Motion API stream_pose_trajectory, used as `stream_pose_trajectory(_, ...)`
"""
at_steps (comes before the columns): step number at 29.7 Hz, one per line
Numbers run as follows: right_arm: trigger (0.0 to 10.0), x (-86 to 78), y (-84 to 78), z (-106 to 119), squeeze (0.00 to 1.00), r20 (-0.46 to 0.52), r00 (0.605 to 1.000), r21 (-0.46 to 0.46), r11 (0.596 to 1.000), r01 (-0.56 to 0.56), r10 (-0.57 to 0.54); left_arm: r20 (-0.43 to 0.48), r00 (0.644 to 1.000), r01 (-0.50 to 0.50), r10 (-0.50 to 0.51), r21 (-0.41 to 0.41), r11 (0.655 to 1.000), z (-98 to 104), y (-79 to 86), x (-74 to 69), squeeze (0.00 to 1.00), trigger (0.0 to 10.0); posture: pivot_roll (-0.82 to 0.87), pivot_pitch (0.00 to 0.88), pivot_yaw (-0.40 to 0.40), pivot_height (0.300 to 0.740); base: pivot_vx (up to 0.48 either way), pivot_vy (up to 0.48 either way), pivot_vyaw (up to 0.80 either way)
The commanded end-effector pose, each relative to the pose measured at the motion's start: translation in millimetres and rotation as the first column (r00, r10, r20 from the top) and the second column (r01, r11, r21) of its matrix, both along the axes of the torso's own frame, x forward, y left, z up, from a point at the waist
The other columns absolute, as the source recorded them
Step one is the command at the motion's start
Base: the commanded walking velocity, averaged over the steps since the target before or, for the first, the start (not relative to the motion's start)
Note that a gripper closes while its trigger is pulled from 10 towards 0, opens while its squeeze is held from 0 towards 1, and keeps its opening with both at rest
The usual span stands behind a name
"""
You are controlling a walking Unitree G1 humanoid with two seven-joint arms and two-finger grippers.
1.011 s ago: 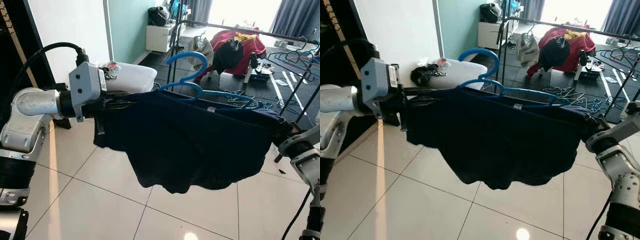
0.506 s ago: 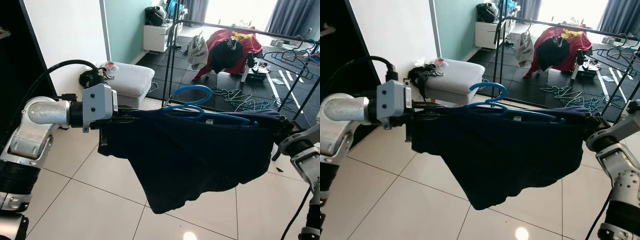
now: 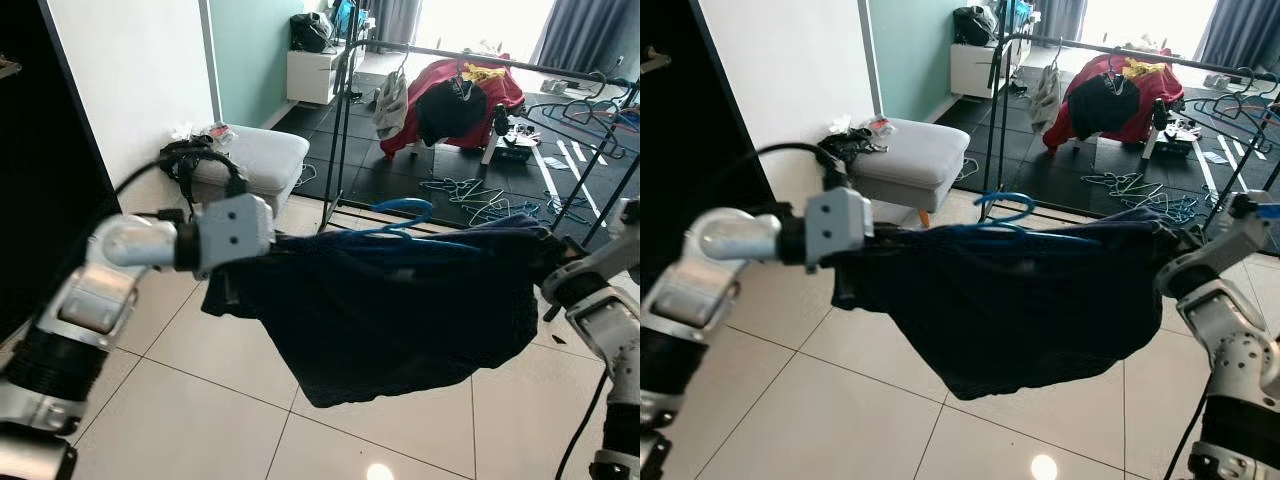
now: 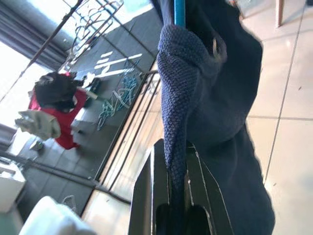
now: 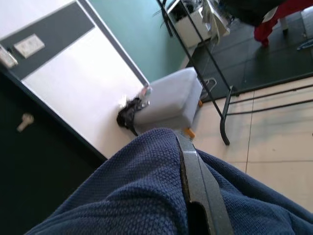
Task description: Hang hanger
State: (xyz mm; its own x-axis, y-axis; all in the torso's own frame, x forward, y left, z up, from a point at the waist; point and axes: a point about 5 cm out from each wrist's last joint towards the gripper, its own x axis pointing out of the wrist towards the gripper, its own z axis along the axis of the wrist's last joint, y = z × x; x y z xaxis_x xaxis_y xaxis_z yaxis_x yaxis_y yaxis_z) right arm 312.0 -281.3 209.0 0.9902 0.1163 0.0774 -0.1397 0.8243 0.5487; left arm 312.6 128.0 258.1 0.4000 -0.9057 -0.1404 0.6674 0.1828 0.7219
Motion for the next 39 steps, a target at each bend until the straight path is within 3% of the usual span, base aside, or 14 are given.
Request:
stream_pose_trajectory(1, 0.0, 1.8, 11.6, 1.5, 0.0, -0.002, 0.998, -0.03, 0.998, -0.057, 0.057, -0.002, 0.999, 0.044, -0.044, -0.028, 0.999, -0.8, -9.4, -5.5, 0.0, 10.0, 0.0, 0.0, -0.049, 0.74, 0.0, 0.0, 0.0)
stream_pose_trajectory(11, 0.0, -0.3, 29.0, -5.1, 0.0, -0.048, 0.981, -0.07, 0.979, -0.191, 0.188, -0.013, 0.995, 0.101, -0.101, -0.007, 0.995, -1.1, -7.9, -12.4, 0.0, 10.0, 0.01, 0.0, -0.052, 0.74, 0.0, 0.0, 0.0)
stream_pose_trajectory(12, 0.0, -2.8, 34.2, -3.5, 0.0, -0.05, 0.967, -0.079, 0.964, -0.255, 0.251, -0.013, 0.994, 0.111, -0.111, 0.02, 0.994, -0.9, -5.0, -13.8, 0.0, 10.0, 0.01, 0.0, -0.055, 0.74, 0.0, 0.0, 0.0)
stream_pose_trajectory(16, 0.0, -5.9, 41.4, 3.7, 0.0, -0.033, 0.941, -0.056, 0.939, -0.339, 0.337, -0.014, 0.993, 0.118, -0.118, 0.067, 0.991, -4.7, -2.9, -14.8, 0.0, 10.0, 0.0, 0.0, -0.051, 0.74, 0.0, 0.0, 0.0)
stream_pose_trajectory(18, 0.0, -7.0, 53.0, 11.7, 0.0, -0.014, 0.913, -0.022, 0.912, -0.409, 0.409, -0.014, 0.994, 0.108, -0.107, 0.088, 0.99, -12.6, -8.8, -13.2, 0.0, 10.0, 0.0, 0.0, -0.048, 0.74, 0.0, 0.0, 0.0)
stream_pose_trajectory(23, 0.0, -7.3, 57.6, 13.8, 0.0, -0.011, 0.902, -0.015, 0.902, -0.431, 0.431, -0.012, 0.995, 0.098, -0.098, 0.091, 0.991, -15.1, -11.7, -12.2, 0.0, 10.0, 0.0, 0.0, -0.048, 0.74, 0.0, 0.0, 0.0)
stream_pose_trajectory(26, 0.0, -6.7, 67.7, 23.0, 0.0, 0.009, 0.885, 0.003, 0.885, -0.465, 0.465, 0.016, 1.0, 0.014, -0.016, 0.109, 0.994, -24.9, -17.6, -4.5, 0.0, 10.0, 0.0, 0.0, -0.046, 0.74, 0.0, 0.0, 0.0)
stream_pose_trajectory(32, 0.0, -4.4, 63.0, 30.9, 0.0, 0.007, 0.9, -0.012, 0.9, -0.437, 0.437, 0.092, 0.986, -0.153, 0.142, 0.131, 0.979, -25.0, -3.2, 11.3, 0.0, 10.0, 0.0, 0.0, -0.044, 0.74, 0.0, 0.0, 0.0)
stream_pose_trajectory(39, 0.0, -3.5, 55.2, 30.2, 0.0, -0.014, 0.914, -0.024, 0.914, -0.405, 0.405, 0.129, 0.972, -0.216, 0.197, 0.154, 0.964, -24.3, 6.7, 16.1, 0.0, 10.0, 0.0, 0.0, -0.045, 0.74, 0.0, 0.0, 0.0)
